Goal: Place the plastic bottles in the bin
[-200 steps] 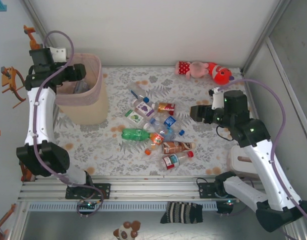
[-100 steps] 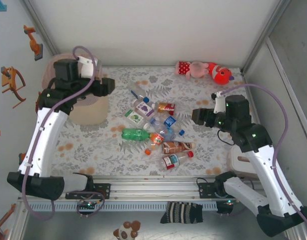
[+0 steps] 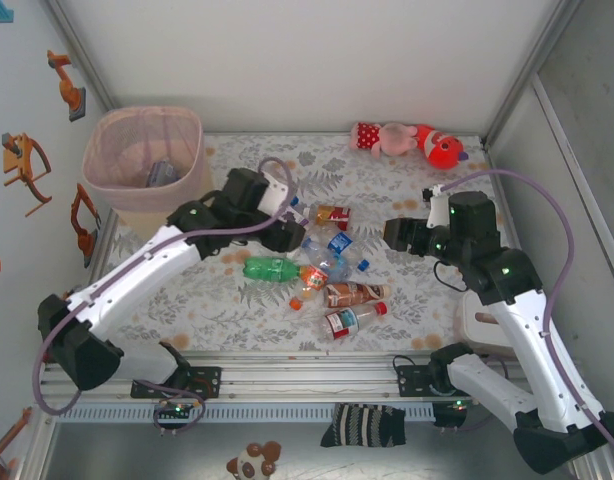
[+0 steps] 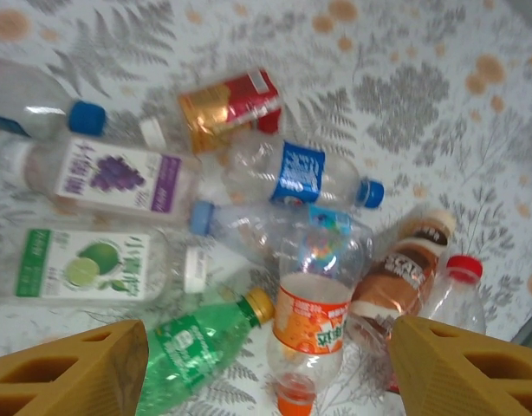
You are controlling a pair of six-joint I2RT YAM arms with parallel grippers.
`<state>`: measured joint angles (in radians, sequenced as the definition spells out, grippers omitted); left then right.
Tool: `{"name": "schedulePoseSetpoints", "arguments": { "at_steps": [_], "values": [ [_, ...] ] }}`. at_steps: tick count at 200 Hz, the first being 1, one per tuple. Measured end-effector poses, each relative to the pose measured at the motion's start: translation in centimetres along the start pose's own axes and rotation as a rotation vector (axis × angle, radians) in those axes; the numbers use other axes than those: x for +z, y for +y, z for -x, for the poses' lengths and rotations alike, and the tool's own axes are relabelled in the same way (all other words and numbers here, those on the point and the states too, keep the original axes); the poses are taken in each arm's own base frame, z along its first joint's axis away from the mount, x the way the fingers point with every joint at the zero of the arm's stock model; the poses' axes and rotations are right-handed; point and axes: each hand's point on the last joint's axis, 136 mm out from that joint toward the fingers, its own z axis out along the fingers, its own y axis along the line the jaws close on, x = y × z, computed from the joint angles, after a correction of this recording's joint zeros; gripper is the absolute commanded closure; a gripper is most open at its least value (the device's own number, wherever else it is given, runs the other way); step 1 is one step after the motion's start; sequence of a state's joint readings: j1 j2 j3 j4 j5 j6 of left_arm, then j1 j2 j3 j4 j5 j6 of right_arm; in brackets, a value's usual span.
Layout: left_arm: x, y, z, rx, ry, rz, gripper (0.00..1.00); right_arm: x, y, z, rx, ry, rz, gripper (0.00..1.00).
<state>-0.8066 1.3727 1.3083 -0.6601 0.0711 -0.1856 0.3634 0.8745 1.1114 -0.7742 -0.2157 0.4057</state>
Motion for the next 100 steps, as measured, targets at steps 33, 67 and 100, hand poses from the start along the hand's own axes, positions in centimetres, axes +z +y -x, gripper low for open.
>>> {"name": "schedulePoseSetpoints", "arguments": {
  "at_steps": [33,67,100],
  "values": [
    [4.2,-3.0,-2.2,0.041,0.101,-0.017,0.26,0.3,-0.1,-0.3,0.009,0.012,-0.001,0.28],
    [8.0,-4.2,-4.6,0.074,0.201,0.002,0.24,0.5,-0.2,-0.5,0.015,0.019,-0.003,0.28],
    [10.7,-4.2,-5.6,0.09,0.257,0.034,0.24,0.4,-0.2,-0.5,0.017,0.016,-0.003,0.28]
  ]
}}
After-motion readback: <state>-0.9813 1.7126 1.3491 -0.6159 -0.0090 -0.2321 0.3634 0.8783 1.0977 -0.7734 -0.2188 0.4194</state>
